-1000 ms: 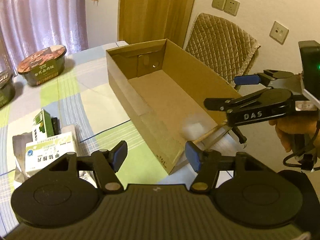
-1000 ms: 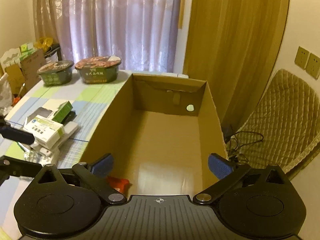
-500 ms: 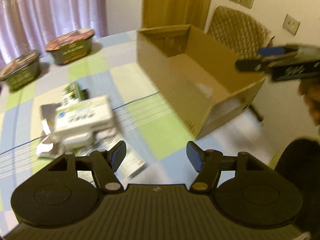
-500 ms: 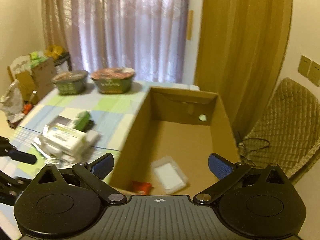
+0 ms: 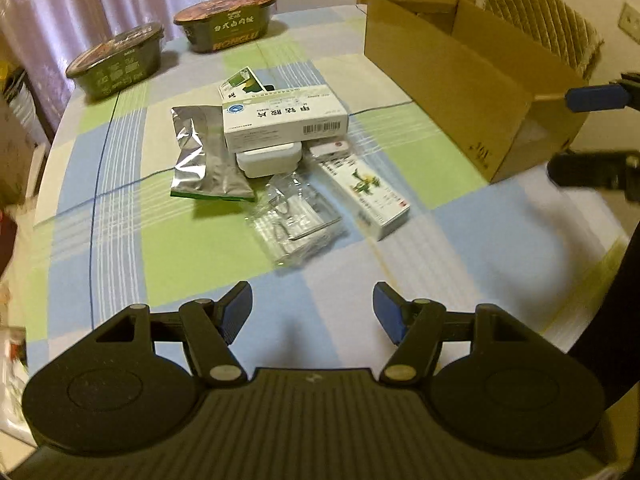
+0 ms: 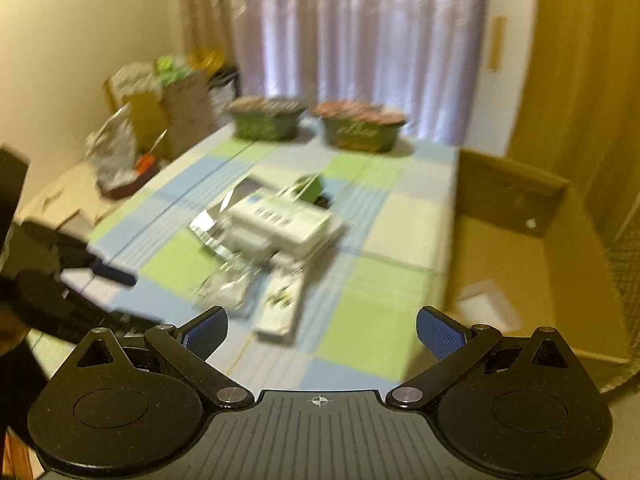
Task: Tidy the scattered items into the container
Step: 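Move both grippers back to the item pile, then grasp the clear bag with metal rack with the left gripper while the right grasps the white-green tube box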
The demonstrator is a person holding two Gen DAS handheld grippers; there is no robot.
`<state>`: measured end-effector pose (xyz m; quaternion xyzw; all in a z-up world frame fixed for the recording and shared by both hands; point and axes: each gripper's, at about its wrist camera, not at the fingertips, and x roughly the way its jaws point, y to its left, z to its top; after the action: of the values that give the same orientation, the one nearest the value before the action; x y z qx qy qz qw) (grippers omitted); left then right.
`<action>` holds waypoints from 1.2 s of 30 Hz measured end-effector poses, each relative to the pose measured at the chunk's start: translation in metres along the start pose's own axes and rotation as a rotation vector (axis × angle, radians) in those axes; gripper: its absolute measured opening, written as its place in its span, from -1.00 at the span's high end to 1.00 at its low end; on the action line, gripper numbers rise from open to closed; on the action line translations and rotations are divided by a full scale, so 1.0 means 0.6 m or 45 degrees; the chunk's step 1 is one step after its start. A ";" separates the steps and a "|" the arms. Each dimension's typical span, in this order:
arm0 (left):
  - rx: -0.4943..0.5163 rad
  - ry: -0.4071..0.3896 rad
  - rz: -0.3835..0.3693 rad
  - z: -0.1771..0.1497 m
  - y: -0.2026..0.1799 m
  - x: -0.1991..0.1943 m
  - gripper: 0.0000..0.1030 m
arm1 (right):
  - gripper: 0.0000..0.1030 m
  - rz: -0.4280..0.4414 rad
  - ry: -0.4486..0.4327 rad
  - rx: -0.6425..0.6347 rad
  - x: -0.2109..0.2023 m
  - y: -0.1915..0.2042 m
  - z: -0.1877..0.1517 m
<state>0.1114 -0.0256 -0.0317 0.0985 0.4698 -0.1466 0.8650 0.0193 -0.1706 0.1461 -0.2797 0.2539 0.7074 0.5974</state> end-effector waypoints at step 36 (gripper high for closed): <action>0.145 0.022 -0.076 -0.026 0.105 0.059 -0.43 | -1.00 0.096 0.227 -0.046 0.242 0.028 -0.005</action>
<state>0.1392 0.0323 -0.0676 0.1349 0.4710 -0.1981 0.8490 -0.0159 -0.0729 0.0430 -0.3425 0.3036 0.7061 0.5403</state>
